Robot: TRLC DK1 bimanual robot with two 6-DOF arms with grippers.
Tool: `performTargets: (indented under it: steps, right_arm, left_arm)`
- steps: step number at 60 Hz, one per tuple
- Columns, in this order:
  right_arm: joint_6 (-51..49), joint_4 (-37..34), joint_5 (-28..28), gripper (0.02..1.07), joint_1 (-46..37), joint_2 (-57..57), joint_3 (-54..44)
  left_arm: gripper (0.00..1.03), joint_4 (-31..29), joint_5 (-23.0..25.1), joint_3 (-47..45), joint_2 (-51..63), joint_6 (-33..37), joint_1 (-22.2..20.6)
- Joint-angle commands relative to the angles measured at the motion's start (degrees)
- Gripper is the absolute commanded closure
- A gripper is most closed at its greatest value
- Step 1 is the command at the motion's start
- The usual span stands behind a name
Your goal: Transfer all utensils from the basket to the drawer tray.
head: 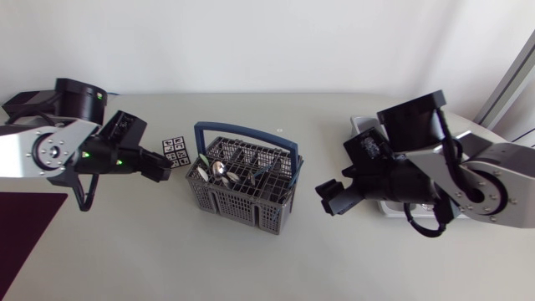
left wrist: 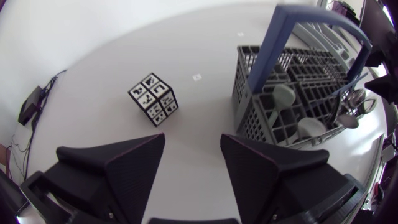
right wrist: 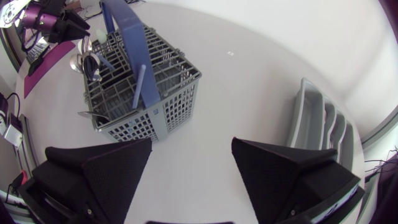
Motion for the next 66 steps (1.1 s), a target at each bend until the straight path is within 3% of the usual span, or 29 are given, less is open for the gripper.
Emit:
performTargets:
  steps: [1,5,9,11,30,45,66]
  right_arm:
    - [1.6,0.9,-0.2,0.3,1.0,3.8,0.6]
    - [1.6,1.9,-0.3,0.42,1.5,5.0,1.2]
    - [1.5,4.1,-2.0,0.63,1.9,5.5,1.5]
    - [1.5,5.2,-2.6,0.65,1.9,5.8,1.6]
    - [1.6,7.5,-5.0,0.67,2.3,14.2,7.5]
    - [1.3,9.3,-5.9,0.67,-2.0,19.9,12.4]
    - [1.2,8.1,-6.3,0.67,-1.1,19.0,11.3]
  left_arm:
    - [0.45,-0.1,1.4,3.0,4.9,2.1,0.2]
    - [0.52,0.3,3.1,3.8,7.0,2.1,-0.3]
    - [0.52,0.4,4.2,4.4,8.7,2.0,-1.6]
    - [0.52,0.4,5.1,4.5,9.0,2.1,-2.0]
    - [0.52,0.4,7.6,2.2,8.9,2.3,-6.0]
    - [0.52,0.4,8.6,-0.3,6.5,2.7,-7.9]
    - [0.49,0.8,8.6,-0.3,6.0,2.4,-7.4]
